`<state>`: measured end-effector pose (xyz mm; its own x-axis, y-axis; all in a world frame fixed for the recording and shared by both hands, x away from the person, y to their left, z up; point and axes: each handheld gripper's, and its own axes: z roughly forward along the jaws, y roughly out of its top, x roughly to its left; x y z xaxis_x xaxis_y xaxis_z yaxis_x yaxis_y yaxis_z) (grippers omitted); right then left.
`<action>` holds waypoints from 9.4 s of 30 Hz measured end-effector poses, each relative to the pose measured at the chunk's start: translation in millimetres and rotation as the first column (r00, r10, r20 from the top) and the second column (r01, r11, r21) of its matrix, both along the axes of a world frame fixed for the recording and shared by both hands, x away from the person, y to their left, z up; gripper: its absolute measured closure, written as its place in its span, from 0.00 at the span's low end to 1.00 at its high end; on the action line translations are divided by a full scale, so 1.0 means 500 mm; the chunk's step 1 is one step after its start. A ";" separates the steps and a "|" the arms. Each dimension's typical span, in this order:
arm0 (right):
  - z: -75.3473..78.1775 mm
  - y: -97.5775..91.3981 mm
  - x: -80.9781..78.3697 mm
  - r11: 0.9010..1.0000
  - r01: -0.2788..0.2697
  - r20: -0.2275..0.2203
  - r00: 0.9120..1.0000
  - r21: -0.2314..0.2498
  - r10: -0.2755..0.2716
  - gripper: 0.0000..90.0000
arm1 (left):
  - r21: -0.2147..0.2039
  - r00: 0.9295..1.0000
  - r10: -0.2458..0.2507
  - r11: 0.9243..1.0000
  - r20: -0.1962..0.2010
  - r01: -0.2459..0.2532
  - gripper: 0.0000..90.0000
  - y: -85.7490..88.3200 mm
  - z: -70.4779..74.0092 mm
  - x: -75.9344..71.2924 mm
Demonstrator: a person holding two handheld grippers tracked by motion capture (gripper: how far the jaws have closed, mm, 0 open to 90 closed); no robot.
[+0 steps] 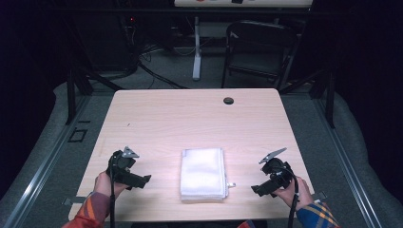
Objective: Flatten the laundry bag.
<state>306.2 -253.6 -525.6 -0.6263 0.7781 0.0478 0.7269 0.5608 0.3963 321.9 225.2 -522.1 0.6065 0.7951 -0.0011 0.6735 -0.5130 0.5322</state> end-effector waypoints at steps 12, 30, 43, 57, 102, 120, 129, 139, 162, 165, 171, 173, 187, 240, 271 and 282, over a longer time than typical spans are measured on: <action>-0.003 0.014 0.000 1.000 -0.011 -0.025 1.000 0.021 0.011 0.00 | -0.003 0.999 -0.041 0.999 -0.005 0.041 0.00 -0.017 0.005 -0.007; 0.001 0.040 0.015 0.999 -0.044 -0.031 0.999 0.027 0.044 0.01 | -0.045 0.982 -0.188 0.981 -0.004 0.187 0.00 -0.101 0.008 -0.018; -0.002 0.063 0.026 0.998 -0.055 -0.038 0.998 0.043 0.057 0.02 | -0.073 0.946 -0.324 0.944 -0.020 0.322 0.00 -0.169 -0.007 -0.020; -0.008 0.071 0.026 0.996 -0.068 -0.070 0.995 0.051 0.071 0.03 | -0.046 0.890 -0.456 0.889 -0.017 0.455 0.18 -0.245 -0.020 -0.032; -0.019 0.090 0.023 0.993 -0.100 -0.109 0.988 0.070 0.107 0.07 | 0.024 0.844 -0.535 0.844 -0.036 0.536 0.81 -0.311 -0.064 -0.042; -0.020 0.105 0.013 0.988 -0.141 -0.082 0.986 0.066 0.147 0.24 | -0.106 0.881 -0.472 0.878 -0.020 0.467 0.90 -0.286 -0.035 -0.020; -0.018 0.127 0.006 0.982 -0.169 -0.054 0.983 0.085 0.174 0.58 | -0.144 0.891 -0.454 0.883 -0.009 0.448 0.90 -0.280 -0.025 -0.017; -0.007 0.156 0.005 0.970 -0.222 0.007 0.975 0.103 0.223 0.93 | -0.161 0.893 -0.451 0.882 -0.009 0.444 0.89 -0.278 -0.025 -0.015; -0.049 0.222 0.024 0.957 -0.285 0.060 0.958 0.060 0.281 1.00 | -0.150 0.885 -0.464 0.878 -0.037 0.454 0.88 -0.282 -0.031 -0.014; -0.059 0.223 0.030 0.956 -0.289 0.040 0.957 0.048 0.287 1.00 | -0.150 0.885 -0.464 0.878 -0.038 0.453 0.88 -0.281 -0.030 -0.016; -0.064 0.217 0.034 0.957 -0.279 0.029 0.960 0.079 0.278 1.00 | -0.161 0.888 -0.459 0.879 -0.033 0.448 0.88 -0.278 -0.029 -0.015; -0.063 0.219 0.032 0.956 -0.286 0.039 0.958 0.068 0.283 1.00 | -0.155 0.890 -0.455 0.882 -0.032 0.446 0.88 -0.277 -0.027 -0.015; -0.069 0.208 0.038 0.951 -0.288 0.037 0.958 0.115 0.286 1.00 | -0.160 0.898 -0.441 0.887 -0.015 0.433 0.88 -0.262 0.008 0.001; -0.070 0.214 0.032 0.939 -0.332 0.085 0.942 0.093 0.324 1.00 | -0.177 0.946 -0.317 0.929 0.069 0.324 0.89 -0.253 0.103 0.077; -0.068 0.218 0.028 0.931 -0.356 0.077 0.933 0.080 0.350 1.00 | -0.154 0.960 -0.231 0.954 0.161 0.256 0.89 -0.259 0.162 0.170; -0.067 0.220 0.026 0.928 -0.364 0.069 0.931 0.079 0.359 1.00 | -0.144 0.957 -0.220 0.958 0.190 0.249 0.89 -0.276 0.171 0.198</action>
